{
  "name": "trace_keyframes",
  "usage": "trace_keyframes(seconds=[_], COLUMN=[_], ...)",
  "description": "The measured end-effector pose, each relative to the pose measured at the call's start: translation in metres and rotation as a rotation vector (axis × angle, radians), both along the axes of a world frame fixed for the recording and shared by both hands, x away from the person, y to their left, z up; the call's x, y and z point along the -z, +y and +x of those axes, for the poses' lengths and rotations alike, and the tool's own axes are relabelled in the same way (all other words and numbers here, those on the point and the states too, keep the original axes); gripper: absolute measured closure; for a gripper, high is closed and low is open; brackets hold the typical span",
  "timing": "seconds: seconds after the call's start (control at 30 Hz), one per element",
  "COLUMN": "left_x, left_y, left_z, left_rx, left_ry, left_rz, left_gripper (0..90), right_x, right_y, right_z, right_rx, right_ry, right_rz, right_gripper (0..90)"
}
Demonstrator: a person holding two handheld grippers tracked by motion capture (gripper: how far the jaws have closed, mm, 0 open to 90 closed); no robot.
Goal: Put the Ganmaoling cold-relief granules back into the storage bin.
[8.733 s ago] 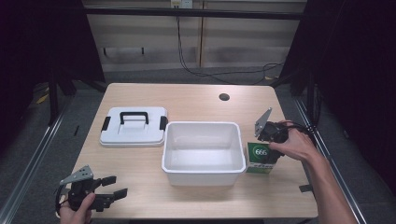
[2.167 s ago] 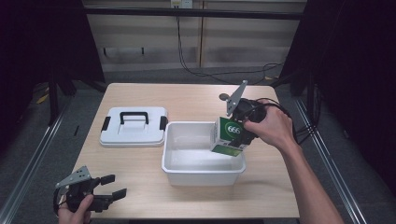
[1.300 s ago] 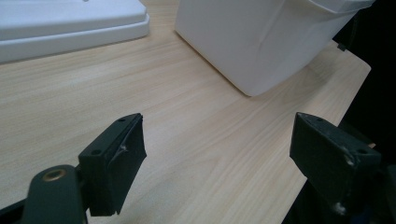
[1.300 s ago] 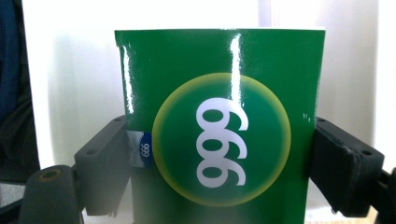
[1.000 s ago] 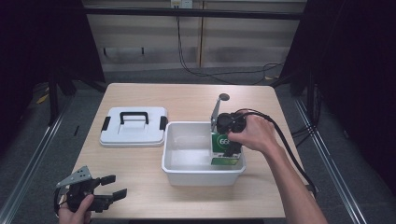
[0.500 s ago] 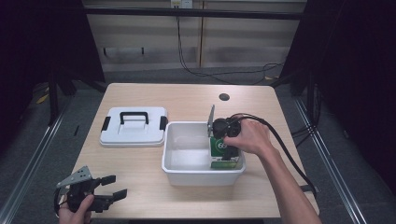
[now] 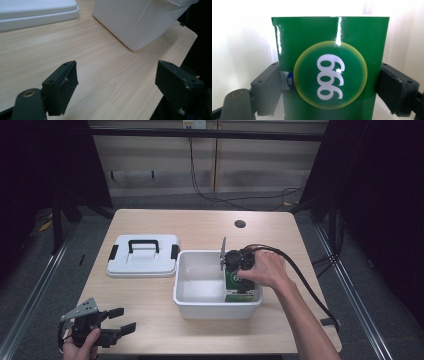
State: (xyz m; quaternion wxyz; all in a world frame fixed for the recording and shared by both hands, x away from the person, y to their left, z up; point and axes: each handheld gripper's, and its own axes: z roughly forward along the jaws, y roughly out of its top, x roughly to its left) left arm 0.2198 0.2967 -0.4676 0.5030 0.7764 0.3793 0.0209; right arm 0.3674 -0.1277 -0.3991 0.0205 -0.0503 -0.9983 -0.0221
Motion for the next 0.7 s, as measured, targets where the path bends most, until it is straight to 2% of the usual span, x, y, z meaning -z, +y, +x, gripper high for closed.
trace_keyframes(seconds=[0.57,0.7], left_x=[-0.001,-0.001], left_y=[0.0,0.0], left_z=[0.0,0.0], left_rx=[-0.005,-0.002], left_ry=[-0.006,-0.002], left_rz=[-0.003,-0.004], left_gripper=[18.4,18.5], right_x=[0.014,0.016], right_y=[0.007,0.008], right_z=[0.002,0.002], right_rx=[-0.003,-0.01], right_ry=[-0.013,-0.014], right_rz=[-0.064,-0.065], right_gripper=[12.9,12.4])
